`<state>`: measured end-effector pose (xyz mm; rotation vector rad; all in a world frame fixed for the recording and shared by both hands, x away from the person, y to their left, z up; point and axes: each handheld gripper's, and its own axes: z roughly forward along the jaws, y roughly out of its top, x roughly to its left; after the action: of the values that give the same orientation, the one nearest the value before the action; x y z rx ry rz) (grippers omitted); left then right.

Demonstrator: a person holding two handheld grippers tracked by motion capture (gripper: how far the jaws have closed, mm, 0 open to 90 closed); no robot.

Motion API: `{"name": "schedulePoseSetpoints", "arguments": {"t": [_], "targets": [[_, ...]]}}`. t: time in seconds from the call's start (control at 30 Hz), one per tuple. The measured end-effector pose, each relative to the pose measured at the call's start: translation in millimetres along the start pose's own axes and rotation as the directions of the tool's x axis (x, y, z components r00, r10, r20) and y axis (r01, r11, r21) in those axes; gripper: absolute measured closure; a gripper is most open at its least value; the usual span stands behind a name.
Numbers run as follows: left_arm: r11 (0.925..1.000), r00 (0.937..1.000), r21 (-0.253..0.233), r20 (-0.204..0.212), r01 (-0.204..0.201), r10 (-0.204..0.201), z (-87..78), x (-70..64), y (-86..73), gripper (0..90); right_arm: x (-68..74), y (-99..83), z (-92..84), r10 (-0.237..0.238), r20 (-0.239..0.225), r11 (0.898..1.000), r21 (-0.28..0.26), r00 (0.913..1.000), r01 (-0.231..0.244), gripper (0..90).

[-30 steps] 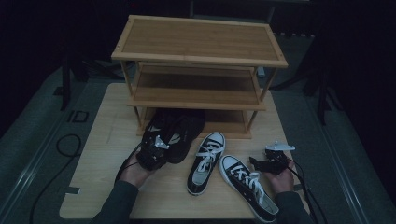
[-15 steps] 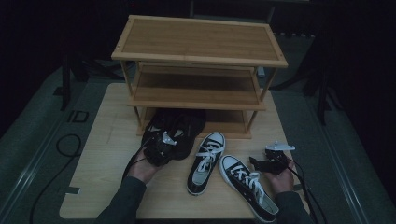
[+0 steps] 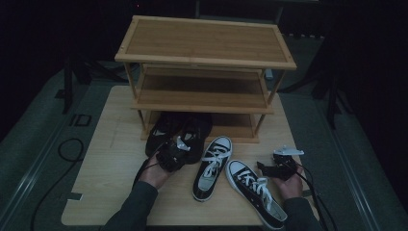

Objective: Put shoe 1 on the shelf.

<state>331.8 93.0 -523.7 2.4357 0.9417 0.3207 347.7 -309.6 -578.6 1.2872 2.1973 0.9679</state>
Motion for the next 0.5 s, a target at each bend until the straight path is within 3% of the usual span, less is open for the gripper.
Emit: {"name": "schedulePoseSetpoints", "arguments": {"t": [0.13,0.2,0.33,0.43,0.5], "targets": [[0.9997,0.9999,0.024,0.004,0.010,-0.010,6.5,0.7,-4.3,90.0,0.0,0.0,0.0,0.000,0.000,1.000,0.000,1.0000,0.000,15.8],[0.9993,0.9994,0.025,0.020,0.028,-0.029,7.2,3.6,-4.5,90.0,0.0,0.0,0.0,-0.001,0.000,1.000,0.000,1.0000,0.001,15.8],[0.9992,0.9993,0.018,0.013,0.035,-0.035,5.3,5.5,-3.2,90.0,0.0,0.0,0.0,0.000,0.000,1.000,0.000,1.0000,0.000,15.8],[0.9983,0.9982,0.005,-0.011,0.058,-0.058,2.7,8.2,1.5,90.0,0.0,0.0,0.0,0.000,0.000,1.000,0.000,1.0000,0.000,15.8],[0.9990,0.9986,0.011,-0.028,0.044,-0.044,2.0,6.5,2.1,90.0,0.0,0.0,0.0,0.000,0.000,1.000,0.000,1.0000,0.000,15.8]]}}
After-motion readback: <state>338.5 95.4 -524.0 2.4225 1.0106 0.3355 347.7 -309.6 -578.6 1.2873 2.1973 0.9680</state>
